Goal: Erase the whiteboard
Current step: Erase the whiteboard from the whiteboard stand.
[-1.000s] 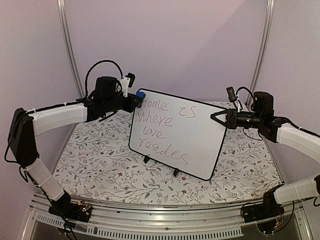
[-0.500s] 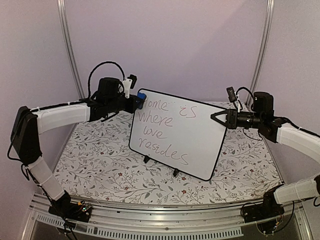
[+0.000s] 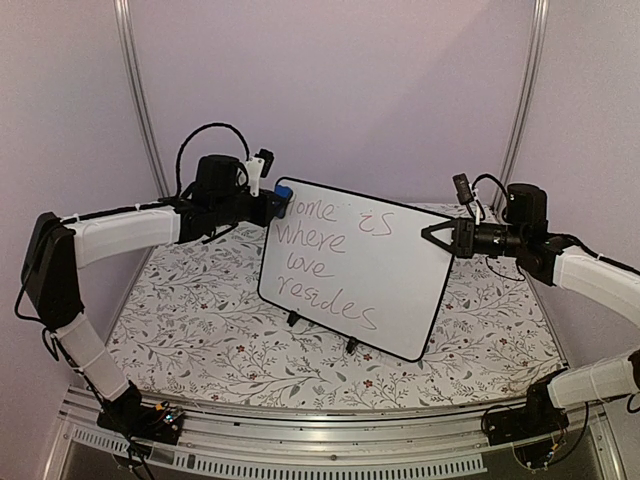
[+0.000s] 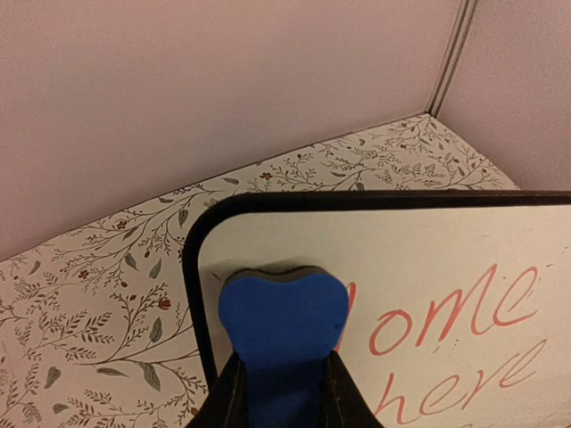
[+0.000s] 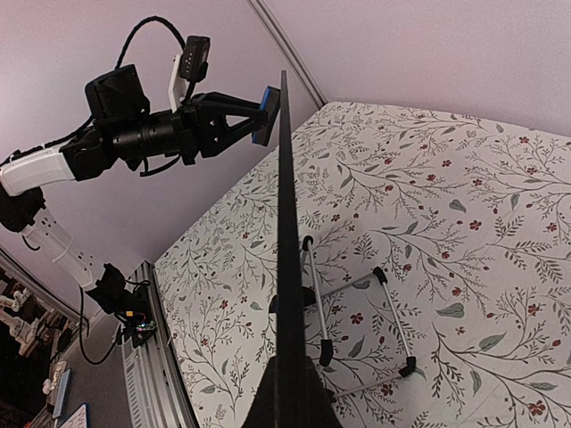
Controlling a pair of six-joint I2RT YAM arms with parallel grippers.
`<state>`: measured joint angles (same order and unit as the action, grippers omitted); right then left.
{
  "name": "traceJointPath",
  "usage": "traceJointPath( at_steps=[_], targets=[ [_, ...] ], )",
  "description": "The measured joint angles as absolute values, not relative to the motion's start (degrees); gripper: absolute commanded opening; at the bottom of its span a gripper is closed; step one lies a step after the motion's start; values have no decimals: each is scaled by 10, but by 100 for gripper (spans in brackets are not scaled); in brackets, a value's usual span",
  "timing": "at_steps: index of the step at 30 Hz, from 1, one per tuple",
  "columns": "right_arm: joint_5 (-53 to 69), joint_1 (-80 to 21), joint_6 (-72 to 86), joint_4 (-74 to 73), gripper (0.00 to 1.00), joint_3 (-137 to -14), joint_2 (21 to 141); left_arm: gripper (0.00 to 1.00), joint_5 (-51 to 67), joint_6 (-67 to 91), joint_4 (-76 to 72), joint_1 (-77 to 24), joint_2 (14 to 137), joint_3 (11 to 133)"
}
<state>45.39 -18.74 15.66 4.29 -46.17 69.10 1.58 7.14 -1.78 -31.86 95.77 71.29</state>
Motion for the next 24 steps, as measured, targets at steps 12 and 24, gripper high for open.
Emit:
traceJointPath(
  at_steps=[12,24],
  targets=[
    [452,-187,160,41,0,-462,691,0,19,76,-21,-319,958,697],
    [449,-187,165,39,0,-462,691,0,10,84,-18,-331,958,685]
  ],
)
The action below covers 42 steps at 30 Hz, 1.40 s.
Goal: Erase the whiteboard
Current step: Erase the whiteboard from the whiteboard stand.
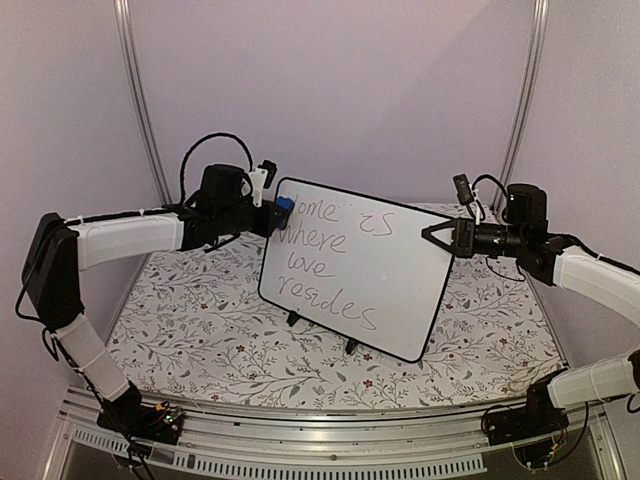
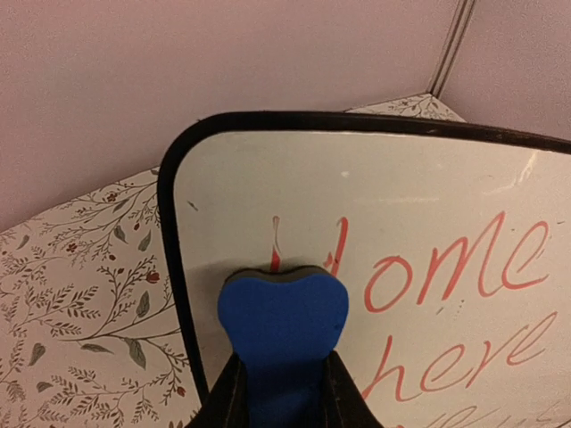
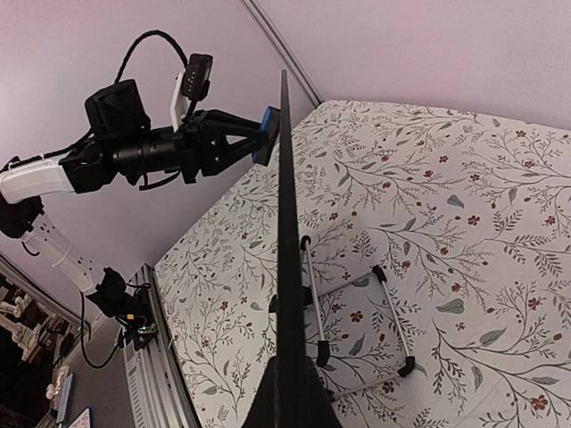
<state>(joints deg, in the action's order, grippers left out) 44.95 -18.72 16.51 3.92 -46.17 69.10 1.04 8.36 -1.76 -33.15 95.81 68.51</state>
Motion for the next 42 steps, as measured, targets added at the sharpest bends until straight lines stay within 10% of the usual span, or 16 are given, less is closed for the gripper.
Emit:
traceJointPath(
  at_steps=[42],
  targets=[
    [444,-187,177,35,0,-462,691,0,39,108,-1,-316,988,732]
  ],
)
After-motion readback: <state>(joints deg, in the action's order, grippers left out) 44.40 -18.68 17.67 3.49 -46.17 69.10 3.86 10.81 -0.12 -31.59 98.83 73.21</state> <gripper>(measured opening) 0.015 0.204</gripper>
